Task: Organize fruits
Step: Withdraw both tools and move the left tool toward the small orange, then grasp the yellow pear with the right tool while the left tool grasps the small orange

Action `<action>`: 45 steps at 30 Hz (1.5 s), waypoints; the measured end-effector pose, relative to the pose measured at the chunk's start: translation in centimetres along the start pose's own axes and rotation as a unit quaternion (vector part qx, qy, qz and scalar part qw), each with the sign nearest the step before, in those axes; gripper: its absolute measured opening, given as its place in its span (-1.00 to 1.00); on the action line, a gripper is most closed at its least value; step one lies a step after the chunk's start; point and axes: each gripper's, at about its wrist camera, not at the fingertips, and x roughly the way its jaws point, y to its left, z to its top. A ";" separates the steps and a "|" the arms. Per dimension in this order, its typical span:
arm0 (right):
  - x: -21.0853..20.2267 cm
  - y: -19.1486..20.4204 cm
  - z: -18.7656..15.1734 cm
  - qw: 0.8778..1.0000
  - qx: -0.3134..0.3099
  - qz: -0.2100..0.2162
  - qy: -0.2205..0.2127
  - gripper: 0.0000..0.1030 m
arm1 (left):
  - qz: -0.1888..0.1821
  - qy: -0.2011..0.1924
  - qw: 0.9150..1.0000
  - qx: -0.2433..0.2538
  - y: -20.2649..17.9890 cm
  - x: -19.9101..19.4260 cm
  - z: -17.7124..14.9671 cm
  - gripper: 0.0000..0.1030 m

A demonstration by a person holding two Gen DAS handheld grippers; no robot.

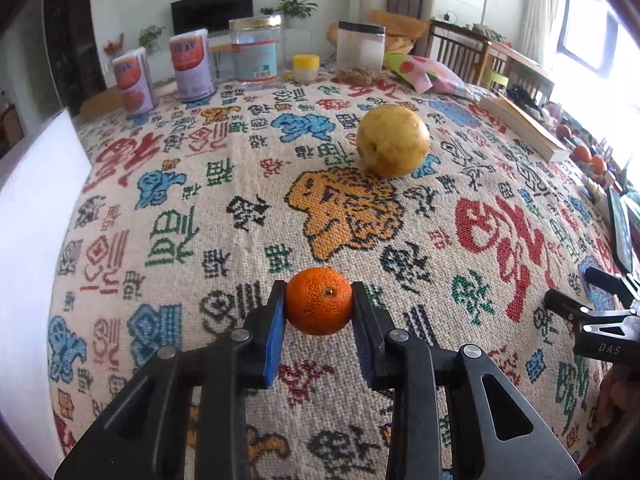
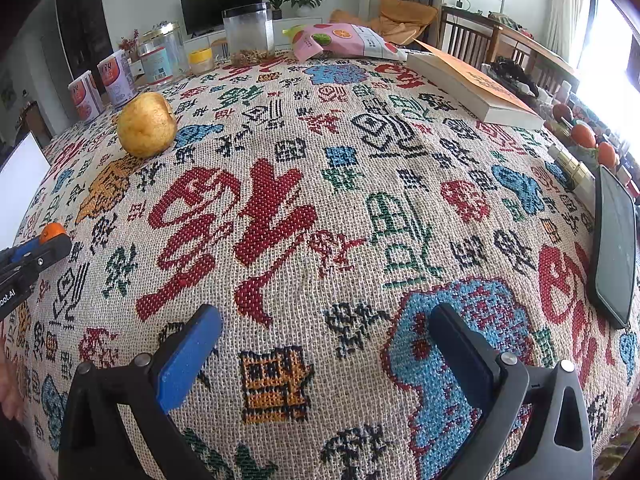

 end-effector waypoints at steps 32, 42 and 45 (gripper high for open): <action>-0.4 10.0 8.9 0.991 -0.069 0.108 -0.029 1.00 | 0.072 0.019 0.994 -0.074 7.3 1.3 -2.4 0.89; 7.2 18.5 14.7 0.984 -0.178 0.021 0.016 0.88 | 0.072 0.020 0.994 -0.074 7.4 1.3 -2.4 0.89; 8.4 16.6 15.0 0.988 -0.137 0.060 0.044 0.09 | 0.072 0.019 0.994 -0.074 7.4 1.3 -2.4 0.90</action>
